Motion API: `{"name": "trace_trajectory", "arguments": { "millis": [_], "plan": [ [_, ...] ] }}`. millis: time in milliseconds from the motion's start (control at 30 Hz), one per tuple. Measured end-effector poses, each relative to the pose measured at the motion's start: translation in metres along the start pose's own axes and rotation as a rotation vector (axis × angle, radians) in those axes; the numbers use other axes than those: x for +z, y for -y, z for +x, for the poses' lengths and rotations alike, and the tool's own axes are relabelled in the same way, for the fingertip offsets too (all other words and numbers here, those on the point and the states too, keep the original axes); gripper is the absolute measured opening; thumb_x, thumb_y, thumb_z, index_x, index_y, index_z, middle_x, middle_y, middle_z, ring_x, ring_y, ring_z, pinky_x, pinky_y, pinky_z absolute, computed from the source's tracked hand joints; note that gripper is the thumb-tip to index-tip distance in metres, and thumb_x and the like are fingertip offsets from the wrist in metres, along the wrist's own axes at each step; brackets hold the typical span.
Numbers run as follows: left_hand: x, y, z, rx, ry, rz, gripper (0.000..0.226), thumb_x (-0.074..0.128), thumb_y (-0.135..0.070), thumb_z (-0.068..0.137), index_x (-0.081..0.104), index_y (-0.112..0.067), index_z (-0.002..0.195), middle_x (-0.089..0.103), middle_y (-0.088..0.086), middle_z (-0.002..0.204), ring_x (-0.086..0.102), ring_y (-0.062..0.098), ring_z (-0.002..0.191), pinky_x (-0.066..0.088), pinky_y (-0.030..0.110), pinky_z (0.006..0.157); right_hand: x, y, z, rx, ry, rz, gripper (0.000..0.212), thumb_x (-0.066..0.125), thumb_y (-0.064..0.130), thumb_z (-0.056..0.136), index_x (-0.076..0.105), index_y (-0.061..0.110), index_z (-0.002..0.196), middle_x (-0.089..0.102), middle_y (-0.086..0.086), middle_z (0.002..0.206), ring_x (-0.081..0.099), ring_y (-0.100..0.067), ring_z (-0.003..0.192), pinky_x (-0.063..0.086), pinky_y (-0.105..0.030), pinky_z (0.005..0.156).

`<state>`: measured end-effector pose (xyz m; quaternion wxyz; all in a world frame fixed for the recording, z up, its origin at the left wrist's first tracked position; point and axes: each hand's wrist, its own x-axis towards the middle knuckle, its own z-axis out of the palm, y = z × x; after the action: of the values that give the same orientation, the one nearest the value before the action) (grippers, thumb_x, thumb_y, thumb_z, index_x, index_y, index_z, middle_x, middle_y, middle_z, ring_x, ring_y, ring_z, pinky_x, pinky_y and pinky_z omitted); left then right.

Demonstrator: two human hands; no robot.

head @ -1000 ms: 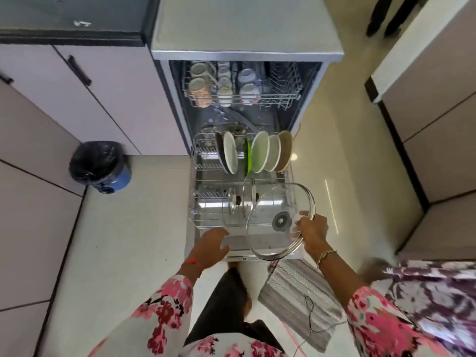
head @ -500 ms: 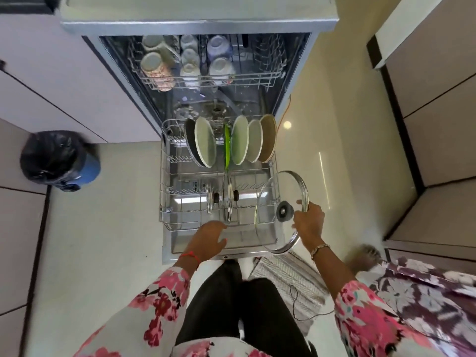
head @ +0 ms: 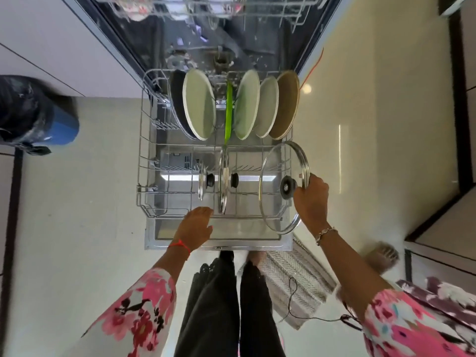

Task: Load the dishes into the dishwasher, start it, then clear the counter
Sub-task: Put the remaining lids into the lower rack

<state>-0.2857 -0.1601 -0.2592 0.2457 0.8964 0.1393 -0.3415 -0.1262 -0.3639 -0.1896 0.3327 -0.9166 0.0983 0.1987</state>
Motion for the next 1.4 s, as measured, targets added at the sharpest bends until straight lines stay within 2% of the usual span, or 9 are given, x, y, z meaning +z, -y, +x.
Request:
{"name": "trace_trajectory", "arguments": {
  "millis": [167, 333, 467, 600, 800, 1000, 1200, 1300, 1400],
  "plan": [
    [0.036, 0.013, 0.034, -0.002, 0.041, 0.077, 0.049, 0.040, -0.011, 0.096, 0.025, -0.009, 0.143, 0.029, 0.008, 0.150, 0.024, 0.020, 0.140, 0.012, 0.030, 0.115, 0.033, -0.016, 0.027, -0.096, 0.012, -0.064, 0.040, 0.055, 0.008, 0.088, 0.035, 0.016, 0.054, 0.040, 0.004, 0.055, 0.033, -0.008, 0.049, 0.030, -0.015, 0.043],
    [0.057, 0.022, 0.044, 0.000, -0.014, 0.040, 0.049, 0.034, 0.001, 0.095, 0.030, -0.010, 0.142, 0.039, 0.010, 0.145, 0.034, 0.021, 0.135, 0.016, 0.031, 0.115, 0.046, -0.018, 0.036, -0.126, 0.060, -0.131, 0.024, 0.054, 0.012, 0.091, 0.057, -0.011, 0.098, 0.058, -0.022, 0.094, 0.043, -0.026, 0.081, 0.024, -0.014, 0.062],
    [0.066, 0.024, 0.049, -0.041, -0.095, -0.065, 0.046, 0.034, 0.007, 0.093, 0.043, -0.009, 0.135, 0.050, 0.015, 0.135, 0.044, 0.028, 0.128, 0.030, 0.034, 0.109, 0.061, -0.023, 0.046, -0.066, 0.065, -0.173, 0.016, 0.050, 0.004, 0.087, 0.047, 0.004, 0.071, 0.045, -0.003, 0.074, 0.038, -0.023, 0.082, 0.026, -0.022, 0.066],
    [0.070, 0.026, 0.053, -0.052, -0.139, -0.133, 0.039, 0.035, 0.004, 0.094, 0.051, -0.006, 0.128, 0.055, 0.017, 0.130, 0.049, 0.030, 0.123, 0.034, 0.036, 0.106, 0.074, -0.019, 0.053, -0.062, 0.055, -0.169, 0.012, 0.051, 0.001, 0.086, 0.056, -0.006, 0.095, 0.041, -0.003, 0.079, 0.044, -0.022, 0.084, 0.032, -0.022, 0.066],
    [0.080, 0.033, 0.054, -0.041, -0.200, -0.174, 0.041, 0.035, 0.005, 0.093, 0.055, -0.009, 0.126, 0.059, 0.015, 0.125, 0.053, 0.027, 0.118, 0.038, 0.035, 0.103, 0.101, -0.015, 0.063, -0.119, 0.032, -0.172, 0.013, 0.053, 0.002, 0.085, 0.059, -0.007, 0.093, 0.055, -0.013, 0.086, 0.046, -0.017, 0.074, 0.031, -0.011, 0.055],
    [0.081, 0.037, 0.054, -0.020, -0.214, -0.146, 0.044, 0.034, 0.005, 0.093, 0.053, -0.014, 0.128, 0.060, 0.011, 0.124, 0.054, 0.024, 0.117, 0.040, 0.032, 0.100, 0.124, -0.032, 0.059, -0.168, 0.099, -0.042, 0.022, 0.063, 0.016, 0.086, 0.061, -0.005, 0.090, 0.065, -0.018, 0.080, 0.062, -0.029, 0.072, 0.052, -0.033, 0.067],
    [0.073, 0.040, 0.055, 0.055, -0.251, -0.012, 0.029, 0.057, 0.001, 0.086, 0.065, -0.010, 0.111, 0.064, 0.016, 0.107, 0.056, 0.033, 0.106, 0.051, 0.040, 0.087, 0.118, -0.056, 0.032, -0.127, 0.219, 0.194, 0.037, 0.068, 0.027, 0.082, 0.058, -0.001, 0.102, 0.065, -0.021, 0.087, 0.061, -0.025, 0.077, 0.048, -0.010, 0.066],
    [0.074, 0.052, 0.047, -0.067, -0.423, 0.031, 0.029, 0.073, -0.008, 0.073, 0.067, -0.003, 0.102, 0.061, 0.021, 0.105, 0.056, 0.040, 0.099, 0.053, 0.046, 0.078, 0.118, -0.065, 0.013, -0.108, 0.090, 0.193, 0.041, 0.069, 0.030, 0.080, 0.055, 0.007, 0.111, 0.061, -0.014, 0.114, 0.059, -0.028, 0.106, 0.049, -0.034, 0.093],
    [0.079, 0.067, 0.038, -0.210, -0.515, -0.263, 0.031, 0.068, -0.010, 0.080, 0.062, -0.004, 0.110, 0.058, 0.020, 0.110, 0.051, 0.034, 0.103, 0.046, 0.035, 0.085, 0.118, -0.064, -0.016, -0.202, -0.069, 0.189, 0.017, 0.064, 0.010, 0.085, 0.057, 0.006, 0.099, 0.062, -0.011, 0.091, 0.058, -0.016, 0.076, 0.049, -0.019, 0.071]
  ]
}}
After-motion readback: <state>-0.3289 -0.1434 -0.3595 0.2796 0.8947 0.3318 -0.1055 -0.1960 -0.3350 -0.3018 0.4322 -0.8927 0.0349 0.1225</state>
